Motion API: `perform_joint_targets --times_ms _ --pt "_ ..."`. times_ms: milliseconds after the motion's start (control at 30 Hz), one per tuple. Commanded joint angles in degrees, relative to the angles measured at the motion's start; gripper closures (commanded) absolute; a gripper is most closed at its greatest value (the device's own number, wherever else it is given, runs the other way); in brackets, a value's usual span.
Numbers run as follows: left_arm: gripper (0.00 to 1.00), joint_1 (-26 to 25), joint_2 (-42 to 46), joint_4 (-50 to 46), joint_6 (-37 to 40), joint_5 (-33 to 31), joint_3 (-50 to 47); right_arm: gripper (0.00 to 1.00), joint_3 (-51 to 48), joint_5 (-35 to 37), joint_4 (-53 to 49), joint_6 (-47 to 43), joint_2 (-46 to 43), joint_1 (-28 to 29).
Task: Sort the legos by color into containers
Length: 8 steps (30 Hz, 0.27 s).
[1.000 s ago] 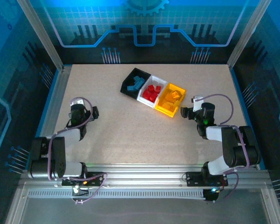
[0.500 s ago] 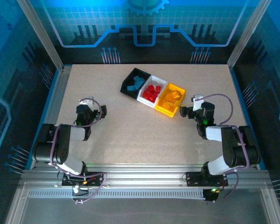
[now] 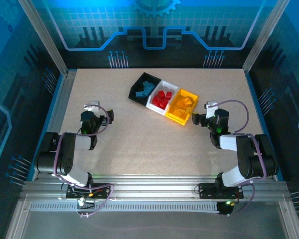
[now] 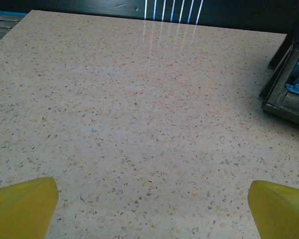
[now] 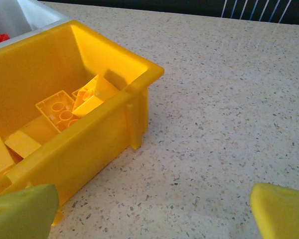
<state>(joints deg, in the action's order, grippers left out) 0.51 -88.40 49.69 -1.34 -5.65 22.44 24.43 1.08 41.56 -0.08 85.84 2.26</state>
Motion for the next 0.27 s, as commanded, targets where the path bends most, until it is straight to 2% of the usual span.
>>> perform_joint_targets --times_ms 0,233 --pt "0.01 -0.33 -0.13 2.29 0.82 1.08 -0.40 0.00 0.61 0.67 1.38 -0.63 0.48 0.74" --pt "0.01 -0.41 -0.11 2.17 0.90 1.06 -0.41 0.00 0.58 0.32 1.34 -0.54 0.55 0.72"
